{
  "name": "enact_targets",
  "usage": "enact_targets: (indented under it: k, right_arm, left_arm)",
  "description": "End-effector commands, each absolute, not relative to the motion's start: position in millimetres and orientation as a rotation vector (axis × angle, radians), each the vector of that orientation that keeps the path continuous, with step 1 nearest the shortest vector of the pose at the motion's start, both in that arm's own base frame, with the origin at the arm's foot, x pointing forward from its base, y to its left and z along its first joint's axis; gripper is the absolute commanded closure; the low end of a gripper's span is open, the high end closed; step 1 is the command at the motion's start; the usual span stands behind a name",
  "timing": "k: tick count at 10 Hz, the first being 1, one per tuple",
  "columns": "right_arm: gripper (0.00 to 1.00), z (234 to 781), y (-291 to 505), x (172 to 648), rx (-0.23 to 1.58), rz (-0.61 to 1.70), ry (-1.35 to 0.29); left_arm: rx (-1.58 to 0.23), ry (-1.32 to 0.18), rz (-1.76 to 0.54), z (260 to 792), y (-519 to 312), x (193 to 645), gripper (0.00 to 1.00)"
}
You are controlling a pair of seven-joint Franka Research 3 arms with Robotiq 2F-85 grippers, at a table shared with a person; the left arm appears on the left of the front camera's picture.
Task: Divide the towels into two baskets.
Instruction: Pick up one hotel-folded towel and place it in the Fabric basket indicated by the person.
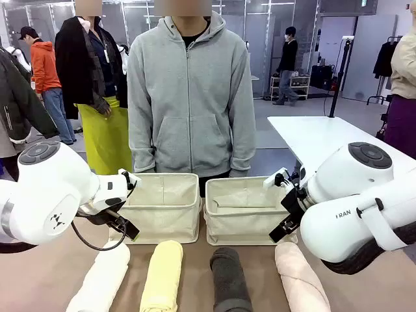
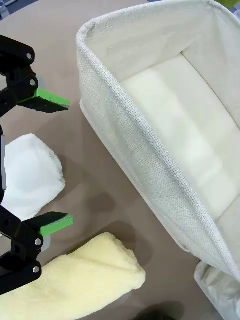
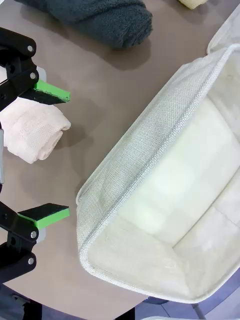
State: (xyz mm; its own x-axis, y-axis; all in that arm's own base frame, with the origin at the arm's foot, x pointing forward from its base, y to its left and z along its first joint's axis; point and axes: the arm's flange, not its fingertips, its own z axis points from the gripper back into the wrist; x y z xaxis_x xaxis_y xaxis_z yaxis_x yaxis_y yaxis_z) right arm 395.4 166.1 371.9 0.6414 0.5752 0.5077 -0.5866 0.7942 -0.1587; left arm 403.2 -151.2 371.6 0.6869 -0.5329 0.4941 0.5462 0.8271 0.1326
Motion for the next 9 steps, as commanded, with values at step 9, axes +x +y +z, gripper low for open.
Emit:
enact_targets:
  k: [9]
  right_arm:
    - [0.00,371.9,166.1,395.4,0.021,0.662,-0.571]
  left_arm:
    - [-0.026,-0.545,-0.604,371.6,-151.4,403.1,0.00]
